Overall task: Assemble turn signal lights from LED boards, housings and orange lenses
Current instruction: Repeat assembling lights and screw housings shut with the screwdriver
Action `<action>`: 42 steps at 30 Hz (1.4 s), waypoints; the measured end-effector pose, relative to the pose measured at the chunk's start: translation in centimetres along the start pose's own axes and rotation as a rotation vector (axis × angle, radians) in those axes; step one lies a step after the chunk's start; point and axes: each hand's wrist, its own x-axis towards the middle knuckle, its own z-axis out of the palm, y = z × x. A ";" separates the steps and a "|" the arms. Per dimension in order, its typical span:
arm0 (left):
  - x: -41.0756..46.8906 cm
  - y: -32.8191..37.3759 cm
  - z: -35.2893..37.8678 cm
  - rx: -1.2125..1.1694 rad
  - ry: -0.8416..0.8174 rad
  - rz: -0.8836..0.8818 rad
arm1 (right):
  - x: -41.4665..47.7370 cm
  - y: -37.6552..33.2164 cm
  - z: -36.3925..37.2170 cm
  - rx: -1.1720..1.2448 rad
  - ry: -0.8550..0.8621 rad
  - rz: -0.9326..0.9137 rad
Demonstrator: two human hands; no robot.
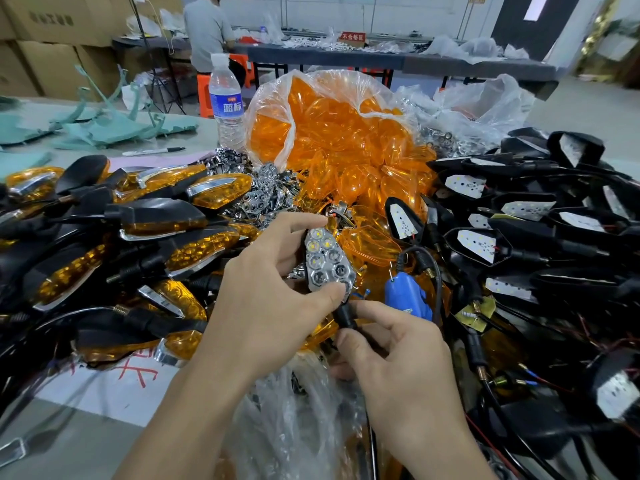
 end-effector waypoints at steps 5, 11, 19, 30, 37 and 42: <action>0.0 0.2 -0.1 -0.048 -0.056 0.032 | 0.1 0.5 0.2 0.018 0.001 -0.029; 0.5 -0.1 -0.2 -0.200 -0.082 0.019 | 0.3 0.4 -0.5 0.060 0.021 -0.078; 0.9 -1.0 0.2 -0.369 -0.165 -0.181 | 1.5 -0.5 -1.4 -0.223 0.080 -0.159; 1.0 -1.8 0.5 -0.521 -0.308 -0.284 | 4.5 0.3 -0.5 -0.348 0.100 -0.295; 1.4 -2.2 0.2 -0.624 -0.351 -0.397 | 4.0 -0.5 -2.2 0.027 0.106 -0.152; 1.3 -2.1 0.8 -0.505 -0.304 -0.379 | 3.9 -1.3 -3.7 0.172 -0.112 -0.045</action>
